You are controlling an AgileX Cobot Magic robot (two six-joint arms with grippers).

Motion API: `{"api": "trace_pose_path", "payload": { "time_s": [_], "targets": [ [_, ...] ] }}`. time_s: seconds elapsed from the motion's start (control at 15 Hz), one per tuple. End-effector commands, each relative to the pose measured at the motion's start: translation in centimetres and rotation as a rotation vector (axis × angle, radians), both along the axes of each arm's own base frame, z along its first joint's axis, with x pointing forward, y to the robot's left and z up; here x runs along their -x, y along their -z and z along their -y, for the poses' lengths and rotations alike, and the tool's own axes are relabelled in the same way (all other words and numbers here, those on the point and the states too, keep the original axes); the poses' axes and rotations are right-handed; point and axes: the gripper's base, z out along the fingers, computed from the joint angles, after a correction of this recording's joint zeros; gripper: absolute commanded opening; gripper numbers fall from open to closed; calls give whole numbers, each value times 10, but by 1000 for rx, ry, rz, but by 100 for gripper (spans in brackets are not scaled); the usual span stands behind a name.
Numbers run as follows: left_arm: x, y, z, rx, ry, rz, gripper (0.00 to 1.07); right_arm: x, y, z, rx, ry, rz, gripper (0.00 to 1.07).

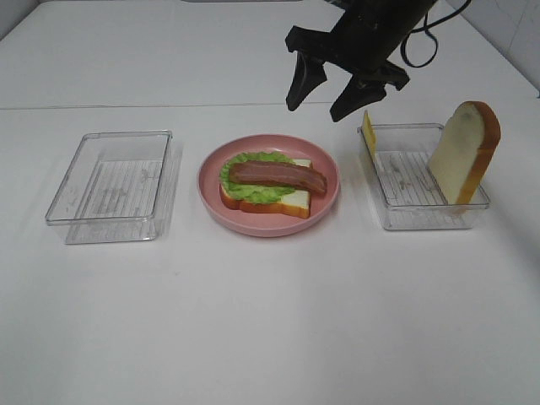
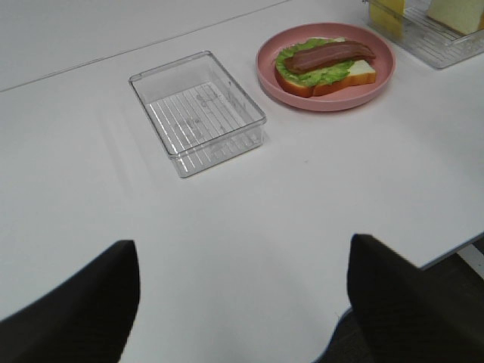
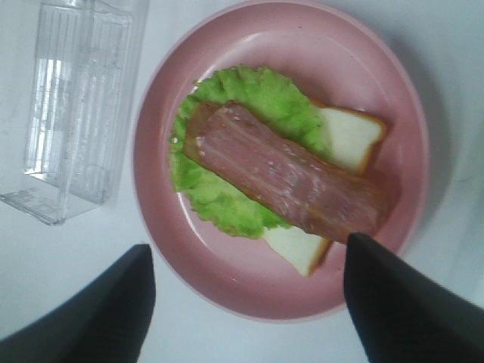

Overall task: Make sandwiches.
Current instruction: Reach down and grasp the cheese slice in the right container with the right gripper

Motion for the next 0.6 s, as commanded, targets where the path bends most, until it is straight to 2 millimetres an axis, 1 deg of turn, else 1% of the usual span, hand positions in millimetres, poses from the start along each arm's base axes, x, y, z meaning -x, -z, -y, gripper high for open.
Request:
{"api": "trace_pose_path", "payload": {
  "time_s": [0.07, 0.13, 0.33, 0.4, 0.47, 0.6],
  "targets": [
    [3, 1, 0, 11, 7, 18, 73, -1, -20, 13, 131, 31, 13, 67],
    [3, 1, 0, 11, 7, 18, 73, -4, -27, 18, 194, 48, 37, 67],
    [3, 1, 0, 11, 7, 18, 73, -10, -34, 27, 287, 74, 89, 67],
    [3, 1, 0, 11, 7, 18, 73, -12, -31, 28, 295, 76, 94, 66],
    [3, 1, 0, 11, 7, 18, 73, -15, -26, 33, 302, 86, 91, 65],
    [3, 1, 0, 12, 8, 17, 73, -22, -8, 38, 308, 95, 60, 64]
  ]
}}
